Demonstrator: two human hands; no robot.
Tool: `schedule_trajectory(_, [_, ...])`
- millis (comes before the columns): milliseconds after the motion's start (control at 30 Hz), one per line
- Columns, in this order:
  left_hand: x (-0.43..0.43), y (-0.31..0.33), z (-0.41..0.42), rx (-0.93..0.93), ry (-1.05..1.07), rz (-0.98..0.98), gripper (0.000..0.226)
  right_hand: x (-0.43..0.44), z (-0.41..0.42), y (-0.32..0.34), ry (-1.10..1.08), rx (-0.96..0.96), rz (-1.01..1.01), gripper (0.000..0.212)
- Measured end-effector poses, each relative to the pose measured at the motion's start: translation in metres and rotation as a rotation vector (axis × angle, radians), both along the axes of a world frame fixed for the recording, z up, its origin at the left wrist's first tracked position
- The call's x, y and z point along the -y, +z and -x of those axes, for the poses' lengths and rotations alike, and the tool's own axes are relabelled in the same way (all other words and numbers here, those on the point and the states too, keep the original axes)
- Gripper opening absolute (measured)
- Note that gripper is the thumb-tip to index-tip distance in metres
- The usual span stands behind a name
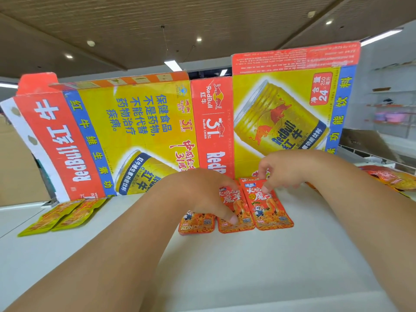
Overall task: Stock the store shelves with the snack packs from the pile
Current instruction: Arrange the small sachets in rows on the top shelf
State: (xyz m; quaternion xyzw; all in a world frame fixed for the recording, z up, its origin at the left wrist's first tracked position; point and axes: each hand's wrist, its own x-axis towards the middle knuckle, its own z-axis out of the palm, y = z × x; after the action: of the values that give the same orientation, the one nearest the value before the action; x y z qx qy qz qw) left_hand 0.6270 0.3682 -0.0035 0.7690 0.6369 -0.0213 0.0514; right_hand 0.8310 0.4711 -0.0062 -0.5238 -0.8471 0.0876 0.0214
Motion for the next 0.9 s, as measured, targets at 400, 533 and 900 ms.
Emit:
schedule_trajectory(400, [0.009, 0.009, -0.001, 0.064, 0.069, -0.143, 0.068, 0.013, 0.003, 0.010, 0.057, -0.116, -0.100, 0.027])
schedule_trajectory(533, [0.024, 0.010, 0.010, 0.093, 0.161, -0.272, 0.060, 0.022, 0.013, 0.013, 0.146, -0.150, -0.181, 0.023])
schedule_trajectory(900, [0.070, -0.027, 0.004, 0.070, 0.352, -0.234, 0.034, 0.041, 0.042, 0.011, 0.281, -0.149, -0.193, 0.019])
